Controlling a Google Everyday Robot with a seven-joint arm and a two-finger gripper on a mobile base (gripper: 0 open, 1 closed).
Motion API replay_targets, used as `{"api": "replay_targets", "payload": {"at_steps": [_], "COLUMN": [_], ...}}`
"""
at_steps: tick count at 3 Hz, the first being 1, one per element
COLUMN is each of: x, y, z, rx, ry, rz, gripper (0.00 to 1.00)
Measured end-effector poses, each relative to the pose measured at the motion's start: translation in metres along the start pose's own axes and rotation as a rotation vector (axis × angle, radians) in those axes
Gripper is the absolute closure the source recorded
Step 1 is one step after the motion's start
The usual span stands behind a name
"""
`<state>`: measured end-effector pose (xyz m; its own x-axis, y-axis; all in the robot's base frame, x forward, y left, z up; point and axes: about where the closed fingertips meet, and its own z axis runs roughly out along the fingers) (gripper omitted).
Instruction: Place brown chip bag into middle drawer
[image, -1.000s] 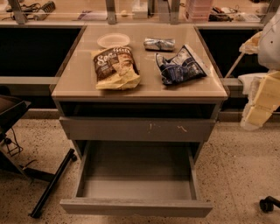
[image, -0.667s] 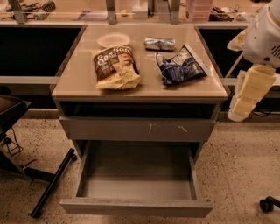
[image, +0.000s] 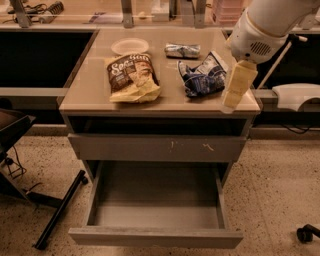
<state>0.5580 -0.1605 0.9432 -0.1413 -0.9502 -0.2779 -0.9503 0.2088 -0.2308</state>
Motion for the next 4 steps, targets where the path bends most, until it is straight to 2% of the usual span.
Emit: {"api": "replay_targets", "payload": {"at_steps": [1, 2, 3, 4], "x": [-0.03, -0.027, -0.028, -0.054], "y": [-0.014, -0.018, -0.024, -0.052], "z": [0.016, 0.017, 0.017, 0.037], "rx": [0.043, 0.056, 0.071, 0.046], "ry": [0.044, 0.066, 0.03, -0.072], "rz": [-0.052, -0.059, -0.055, -0.084], "gripper": [0.0, 0.0, 0.0, 0.0]}}
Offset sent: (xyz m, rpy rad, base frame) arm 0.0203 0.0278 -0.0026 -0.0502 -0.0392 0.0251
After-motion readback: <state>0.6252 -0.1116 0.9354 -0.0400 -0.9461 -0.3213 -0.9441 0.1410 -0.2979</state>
